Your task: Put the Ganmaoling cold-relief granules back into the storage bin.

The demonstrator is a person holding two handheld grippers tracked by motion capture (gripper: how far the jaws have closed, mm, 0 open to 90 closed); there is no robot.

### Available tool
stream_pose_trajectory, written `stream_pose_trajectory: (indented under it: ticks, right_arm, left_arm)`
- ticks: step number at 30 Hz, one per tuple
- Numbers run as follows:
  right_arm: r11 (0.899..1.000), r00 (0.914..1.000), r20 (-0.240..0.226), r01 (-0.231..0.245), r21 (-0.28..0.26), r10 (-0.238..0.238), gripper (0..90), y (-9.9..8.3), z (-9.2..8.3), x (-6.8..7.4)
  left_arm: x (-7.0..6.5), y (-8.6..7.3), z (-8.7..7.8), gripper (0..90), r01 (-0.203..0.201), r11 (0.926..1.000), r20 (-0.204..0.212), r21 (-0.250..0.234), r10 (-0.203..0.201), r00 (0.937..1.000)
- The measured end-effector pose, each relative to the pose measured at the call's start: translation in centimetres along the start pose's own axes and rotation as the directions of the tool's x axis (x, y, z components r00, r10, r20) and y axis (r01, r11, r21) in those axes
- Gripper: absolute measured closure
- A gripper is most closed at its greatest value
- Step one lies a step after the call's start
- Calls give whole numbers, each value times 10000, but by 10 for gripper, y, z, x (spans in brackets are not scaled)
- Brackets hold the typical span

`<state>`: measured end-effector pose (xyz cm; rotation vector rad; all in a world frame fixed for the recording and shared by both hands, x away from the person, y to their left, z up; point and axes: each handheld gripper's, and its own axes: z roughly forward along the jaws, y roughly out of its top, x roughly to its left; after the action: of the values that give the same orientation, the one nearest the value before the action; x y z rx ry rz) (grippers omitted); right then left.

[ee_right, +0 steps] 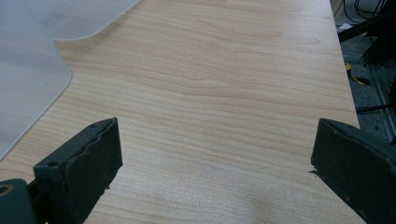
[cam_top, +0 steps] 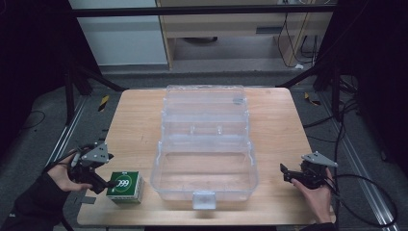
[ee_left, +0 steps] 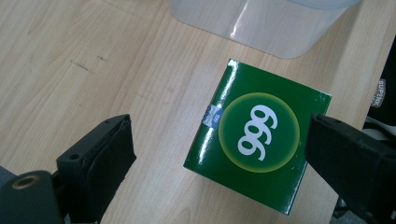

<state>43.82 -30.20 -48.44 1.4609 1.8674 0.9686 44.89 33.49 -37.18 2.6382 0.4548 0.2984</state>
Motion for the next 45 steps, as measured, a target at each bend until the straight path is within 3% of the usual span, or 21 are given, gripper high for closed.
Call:
stream_pose_trajectory:
  ticks: [12, 30, 45]
  right_arm:
    - [9999, 10000, -28, 72, 100, -72, 18, 0, 1, 1]
    - [9993, 9997, -81, 217, 300, -215, 9, -1, 2, 2]
    - [9984, 9992, -88, 406, 383, -403, 6, -1, 4, 3]
  left_arm:
    - [-9, 5, 15, 68, -659, 9951, 466, 738, 626, 9970]
    - [-18, 8, 35, 62, -1279, 9853, 956, 1132, 1173, 9885]
    - [-16, 7, 56, 49, -1593, 9764, 1350, 1460, 1398, 9809]
